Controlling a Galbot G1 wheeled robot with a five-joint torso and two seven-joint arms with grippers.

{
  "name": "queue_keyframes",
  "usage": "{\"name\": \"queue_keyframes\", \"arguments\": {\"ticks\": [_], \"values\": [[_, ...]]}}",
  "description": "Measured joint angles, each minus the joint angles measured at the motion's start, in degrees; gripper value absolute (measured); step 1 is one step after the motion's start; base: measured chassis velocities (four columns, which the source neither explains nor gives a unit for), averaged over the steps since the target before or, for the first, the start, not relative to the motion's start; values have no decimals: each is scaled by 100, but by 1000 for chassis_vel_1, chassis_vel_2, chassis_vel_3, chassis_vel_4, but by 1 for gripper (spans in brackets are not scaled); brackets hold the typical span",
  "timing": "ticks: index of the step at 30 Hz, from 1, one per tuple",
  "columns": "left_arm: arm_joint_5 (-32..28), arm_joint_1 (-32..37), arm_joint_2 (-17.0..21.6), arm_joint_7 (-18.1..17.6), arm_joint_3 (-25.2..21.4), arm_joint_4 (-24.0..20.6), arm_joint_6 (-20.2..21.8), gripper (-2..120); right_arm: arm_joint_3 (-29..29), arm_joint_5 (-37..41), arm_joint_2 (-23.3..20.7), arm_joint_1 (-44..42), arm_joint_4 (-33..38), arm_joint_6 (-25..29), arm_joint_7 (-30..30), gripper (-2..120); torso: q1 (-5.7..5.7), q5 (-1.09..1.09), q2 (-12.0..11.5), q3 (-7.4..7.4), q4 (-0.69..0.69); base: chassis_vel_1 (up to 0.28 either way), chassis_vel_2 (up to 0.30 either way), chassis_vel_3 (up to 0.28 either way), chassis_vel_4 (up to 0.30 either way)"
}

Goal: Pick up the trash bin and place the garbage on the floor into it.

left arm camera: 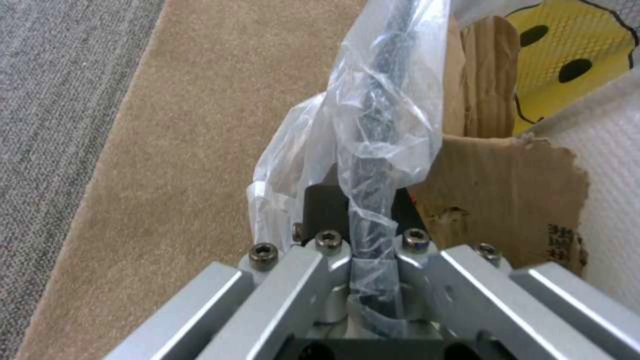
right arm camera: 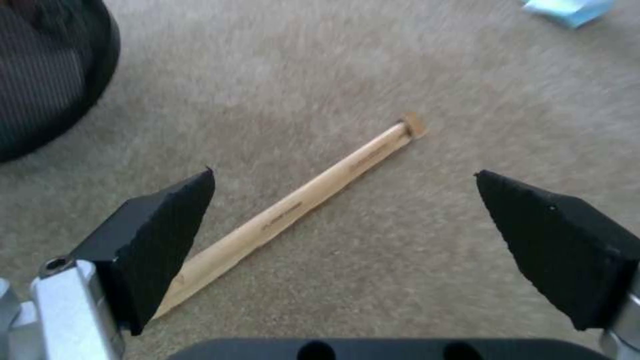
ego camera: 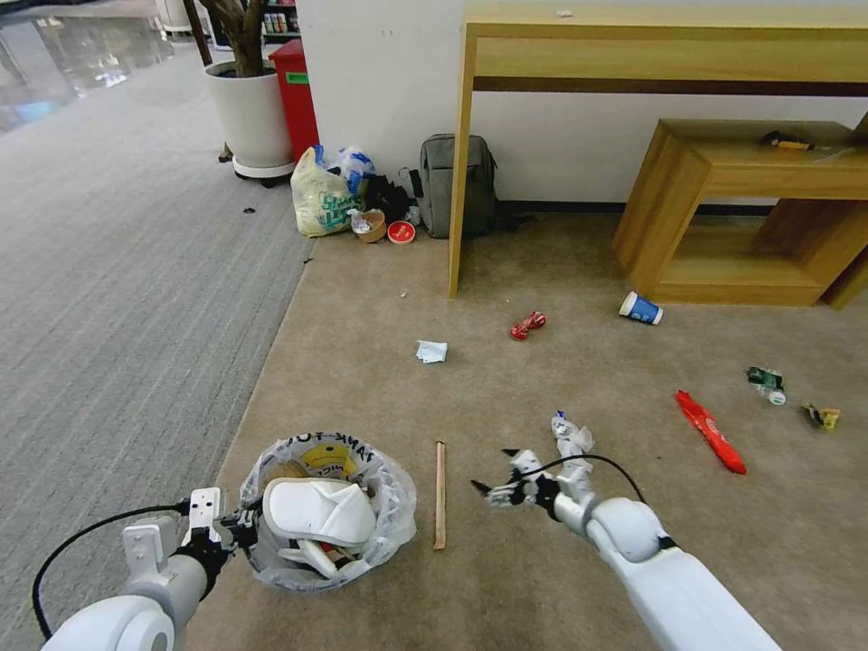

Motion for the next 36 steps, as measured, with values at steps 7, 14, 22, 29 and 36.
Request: {"name": "queue_keyframes", "arguments": {"ticks": [7,14,22,29,36], "values": [[43,-35,-51,-8,27,41,0,0,-321,75,377,415,-814,-257,88,100,0,0,0,0,-2,0,0,0,0],[68,-60,-83,-10,68,73,0,0,-379,192,595,662,-1171,-445,199,100,0,0,0,0,-1,0,0,0,0],[72,-89,-94,-12,87,137,0,0,-434,84,849,865,-1535,-414,292,100,0,0,0,0,-1,0,0,0,0],[73,-112,-91,-13,96,176,0,0,-495,59,949,961,-1694,-479,430,100,0,0,0,-1,-1,0,0,0,0],[73,-148,-81,-15,119,205,0,0,-523,-5,1101,1112,-2022,-429,455,100,0,0,0,0,-1,0,0,0,0]]}}
